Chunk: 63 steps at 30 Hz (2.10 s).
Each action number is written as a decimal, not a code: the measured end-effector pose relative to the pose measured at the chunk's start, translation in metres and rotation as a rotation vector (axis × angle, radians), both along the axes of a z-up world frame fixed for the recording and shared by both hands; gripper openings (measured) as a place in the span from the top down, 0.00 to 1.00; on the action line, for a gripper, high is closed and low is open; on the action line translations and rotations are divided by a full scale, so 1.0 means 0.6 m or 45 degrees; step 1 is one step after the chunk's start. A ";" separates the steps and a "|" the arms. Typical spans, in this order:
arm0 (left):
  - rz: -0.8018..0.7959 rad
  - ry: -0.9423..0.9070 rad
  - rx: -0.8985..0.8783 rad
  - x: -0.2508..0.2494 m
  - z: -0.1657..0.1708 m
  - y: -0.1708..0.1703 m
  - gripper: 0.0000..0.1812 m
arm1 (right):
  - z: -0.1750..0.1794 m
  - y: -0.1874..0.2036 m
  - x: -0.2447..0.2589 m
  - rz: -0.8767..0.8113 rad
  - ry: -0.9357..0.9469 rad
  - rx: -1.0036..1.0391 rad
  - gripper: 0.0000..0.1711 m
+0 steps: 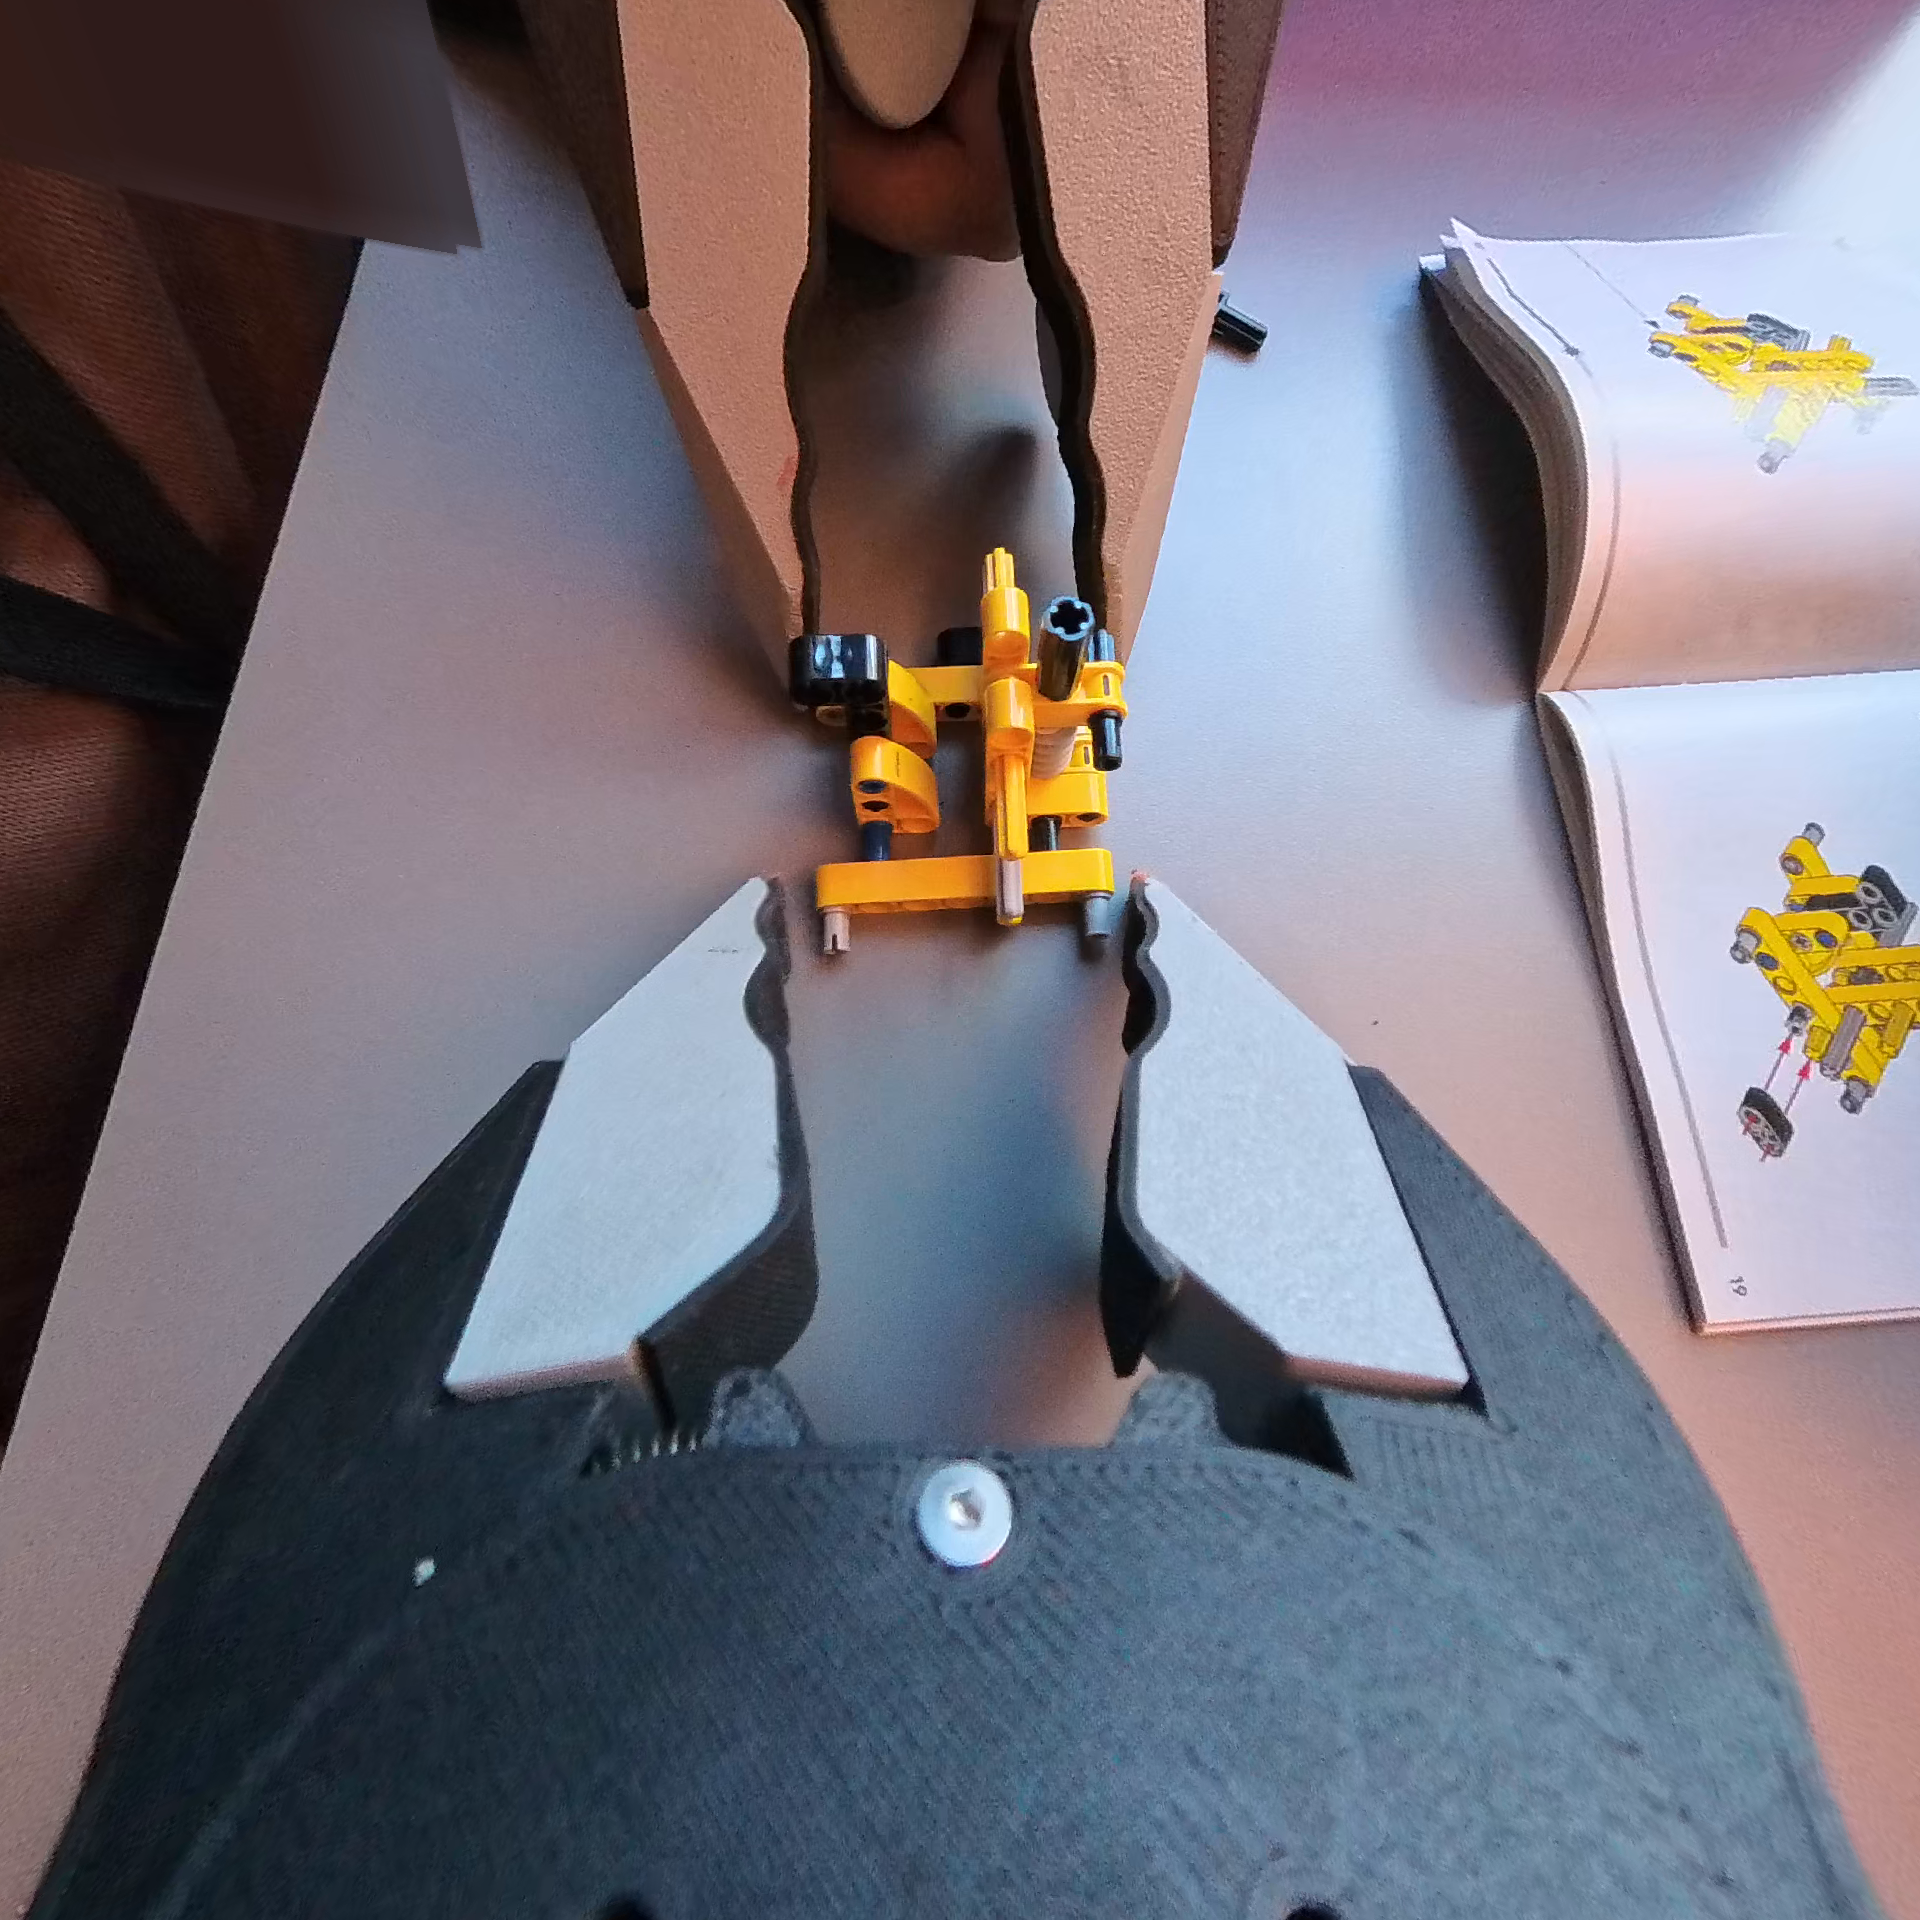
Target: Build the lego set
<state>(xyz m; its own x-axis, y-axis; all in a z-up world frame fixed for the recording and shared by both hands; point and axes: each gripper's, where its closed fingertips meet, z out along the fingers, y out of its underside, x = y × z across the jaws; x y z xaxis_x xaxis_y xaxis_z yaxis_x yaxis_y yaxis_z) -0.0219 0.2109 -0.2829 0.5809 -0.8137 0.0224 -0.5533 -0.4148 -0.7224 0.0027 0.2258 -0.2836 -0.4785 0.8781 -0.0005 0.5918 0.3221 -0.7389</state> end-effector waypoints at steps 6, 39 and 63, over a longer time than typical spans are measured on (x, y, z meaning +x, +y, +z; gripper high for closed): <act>0.002 0.000 0.000 0.000 0.000 0.000 0.70 | 0.001 0.004 0.001 -0.018 -0.006 -0.022 0.63; 0.003 -0.009 -0.009 -0.001 0.000 0.000 0.70 | 0.003 0.005 0.001 -0.016 -0.016 -0.070 0.71; 0.002 -0.002 -0.002 0.000 0.000 0.000 0.70 | 0.003 0.005 0.003 -0.015 -0.018 -0.080 0.70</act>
